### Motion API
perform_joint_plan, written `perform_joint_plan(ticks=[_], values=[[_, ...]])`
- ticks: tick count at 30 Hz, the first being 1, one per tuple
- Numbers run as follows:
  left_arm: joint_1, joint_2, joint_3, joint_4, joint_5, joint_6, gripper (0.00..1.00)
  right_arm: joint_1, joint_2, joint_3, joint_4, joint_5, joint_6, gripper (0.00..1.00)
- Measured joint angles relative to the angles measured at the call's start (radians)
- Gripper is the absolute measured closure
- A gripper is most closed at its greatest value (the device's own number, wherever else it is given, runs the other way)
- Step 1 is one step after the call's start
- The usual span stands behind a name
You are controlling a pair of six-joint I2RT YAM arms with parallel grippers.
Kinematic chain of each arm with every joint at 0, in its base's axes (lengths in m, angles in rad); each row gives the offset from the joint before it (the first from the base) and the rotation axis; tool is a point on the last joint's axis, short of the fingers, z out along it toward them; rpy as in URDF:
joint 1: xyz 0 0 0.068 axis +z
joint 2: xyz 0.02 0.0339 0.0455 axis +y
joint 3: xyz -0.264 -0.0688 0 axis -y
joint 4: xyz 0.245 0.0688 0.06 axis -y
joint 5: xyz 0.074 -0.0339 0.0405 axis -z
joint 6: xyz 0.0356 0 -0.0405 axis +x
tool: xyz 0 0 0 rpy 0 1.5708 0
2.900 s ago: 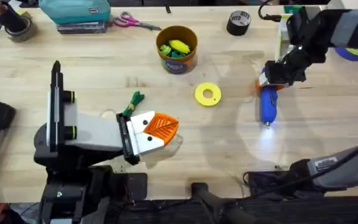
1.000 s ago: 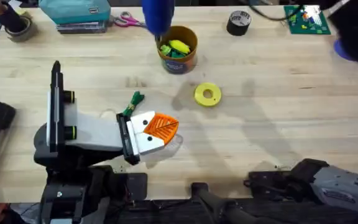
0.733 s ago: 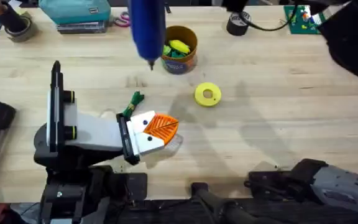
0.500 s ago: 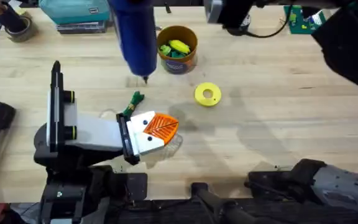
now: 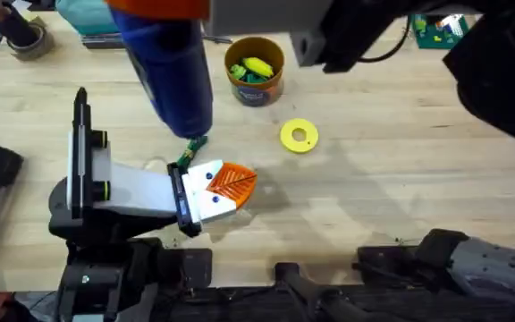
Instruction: Pick up the gripper from the table and insert it into the empty holder that is missing its gripper. Then pick up a screw, insert it into the mounting hole, and use the screwdriver to tighten it. Finally, clean up the table by picking up the vegetable and placing it into the bucket.
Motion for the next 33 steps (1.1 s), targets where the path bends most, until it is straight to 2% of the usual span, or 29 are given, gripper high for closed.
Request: perform_joint_plan(ticks=[17,33], values=[[0.000,0.000,0.000,0.000,0.000,0.000,0.986,0.011,0.000,-0.004,0.000,-0.014,-0.017,0.977],[0.000,0.000,0.000,0.000,0.000,0.000,0.986,0.011,0.000,-0.123,0.027,-0.014,-0.061,0.977]])
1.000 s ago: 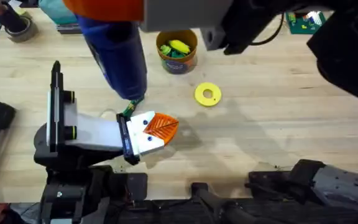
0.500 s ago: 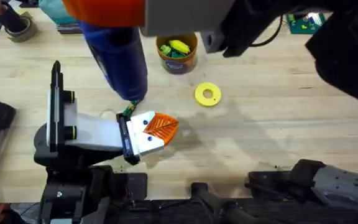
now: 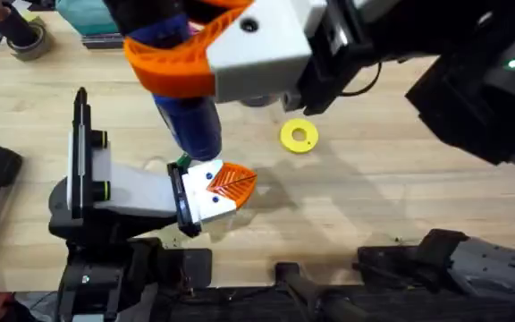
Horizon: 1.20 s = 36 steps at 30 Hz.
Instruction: Pick up the gripper from the table and insert it into the empty holder that is missing its gripper. Then pick up a screw, insert it into the mounting hole, and use the screwdriver to tighten it. Finally, clean up the table by picking up the vegetable and placing it into the bucket.
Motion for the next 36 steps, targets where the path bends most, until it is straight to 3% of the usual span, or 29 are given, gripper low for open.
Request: perform_joint_plan(ticks=[15,36], values=[[0.000,0.000,0.000,0.000,0.000,0.000,0.986,0.015,0.010,-0.099,0.169,0.000,-0.005,0.977],[0.000,0.000,0.000,0.000,0.000,0.000,0.986,0.024,0.051,-0.156,0.200,0.012,-0.005,0.977]])
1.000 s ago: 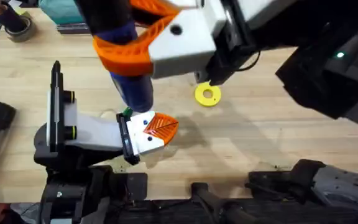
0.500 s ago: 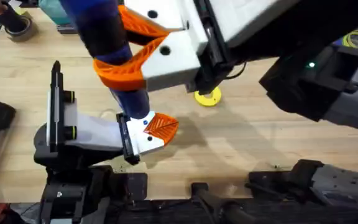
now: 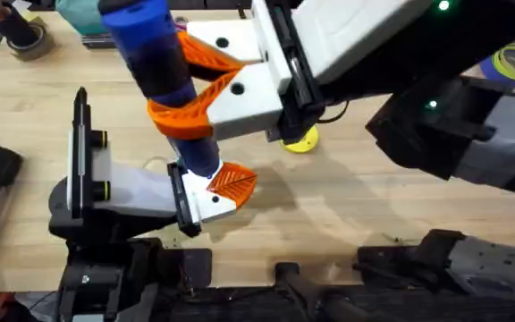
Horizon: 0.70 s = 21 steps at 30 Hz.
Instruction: Pick up the gripper from the table and insert it into the empty holder that is missing its gripper. Then pick up a screw, insert it into the mounting hole, and use the screwdriver to tighten it. Finally, clean up the table by picking up the vegetable and placing it into the bucket.
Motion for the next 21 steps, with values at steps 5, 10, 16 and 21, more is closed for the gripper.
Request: perform_joint_plan(ticks=[5,10,16,21], values=[[0.000,0.000,0.000,0.000,0.000,0.000,0.986,0.006,0.000,-0.005,0.005,0.016,0.000,0.977],[0.000,0.000,0.000,0.000,0.000,0.000,0.986,0.006,0.002,-0.007,0.009,0.019,0.000,0.977],[0.000,0.000,0.000,0.000,0.000,0.000,0.986,0.008,0.038,-0.007,0.034,0.023,0.000,0.977],[0.000,0.000,0.000,0.000,0.000,0.000,0.986,0.009,0.049,-0.009,0.033,0.023,0.000,0.977]])
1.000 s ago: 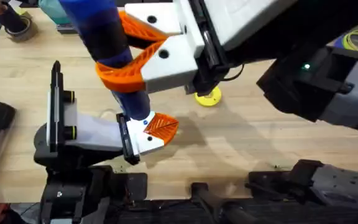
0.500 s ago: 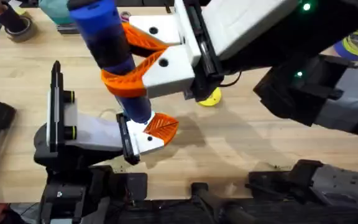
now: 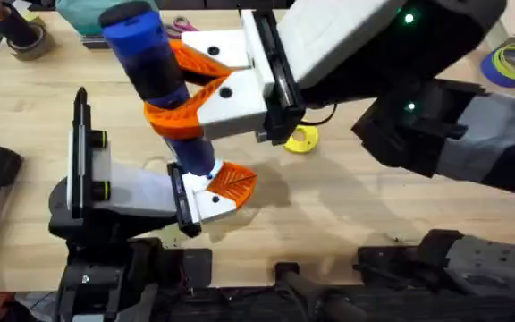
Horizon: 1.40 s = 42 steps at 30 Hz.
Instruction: Pick up the gripper from the table and insert it into the empty holder that is missing its gripper. Then pick up a screw, insert it into the mounting hole, and use the screwdriver to tighten it. Finally, clean up the table by picking up the vegetable and placing it into the bucket.
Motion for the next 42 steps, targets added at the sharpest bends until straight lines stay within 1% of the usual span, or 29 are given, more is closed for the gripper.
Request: perform_joint_plan(ticks=[42], values=[[0.000,0.000,0.000,0.000,0.000,0.000,0.986,0.000,0.000,-0.017,-0.004,0.000,-0.023,0.977]])
